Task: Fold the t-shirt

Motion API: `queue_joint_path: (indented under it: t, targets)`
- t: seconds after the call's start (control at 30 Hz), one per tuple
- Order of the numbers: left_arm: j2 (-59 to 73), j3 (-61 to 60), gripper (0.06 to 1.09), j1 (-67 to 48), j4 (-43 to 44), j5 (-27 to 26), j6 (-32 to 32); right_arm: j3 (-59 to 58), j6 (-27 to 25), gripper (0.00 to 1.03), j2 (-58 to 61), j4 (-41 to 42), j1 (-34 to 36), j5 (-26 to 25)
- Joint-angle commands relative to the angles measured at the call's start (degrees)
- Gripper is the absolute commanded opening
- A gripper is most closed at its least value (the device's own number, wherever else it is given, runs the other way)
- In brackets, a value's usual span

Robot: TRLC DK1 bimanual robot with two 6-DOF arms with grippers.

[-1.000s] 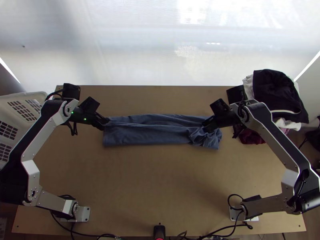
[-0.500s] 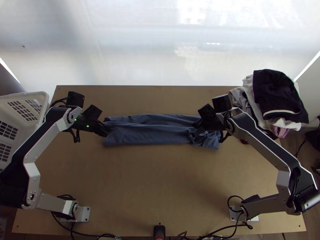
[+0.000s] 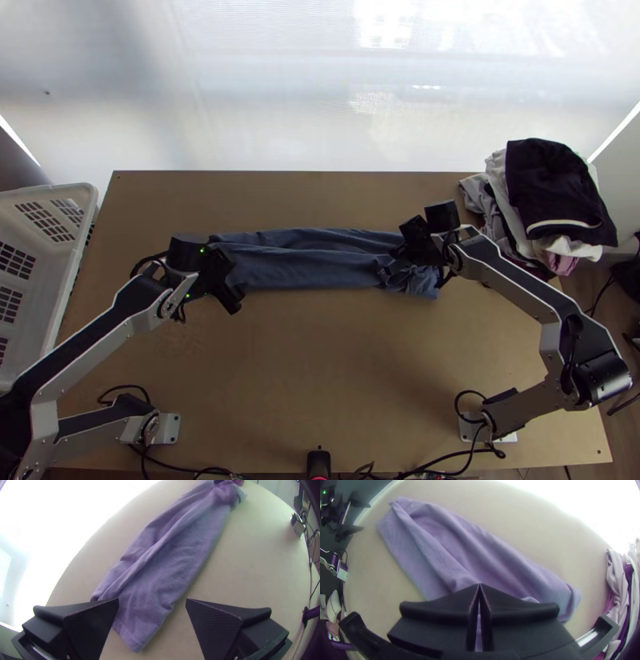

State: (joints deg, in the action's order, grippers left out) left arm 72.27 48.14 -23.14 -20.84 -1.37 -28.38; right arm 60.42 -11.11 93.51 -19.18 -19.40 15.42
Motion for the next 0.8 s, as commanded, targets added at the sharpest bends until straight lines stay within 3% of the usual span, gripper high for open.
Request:
queue_joint_path:
  t: [0.0,0.27,0.77]
  targets:
    - [-3.4,-9.3,1.03,-7.2,12.7,10.2,-5.2,-1.0,0.0,0.03,1.7,1.9,3.3,0.8]
    - [-0.4,-14.1,1.03,-6.9,23.1,11.6,-12.2,1.3,3.0,0.03,4.7,4.3,4.9,3.6]
    - [4.6,-16.8,1.03,-6.8,28.1,11.6,-18.5,5.3,4.6,0.03,9.3,4.3,4.5,6.2]
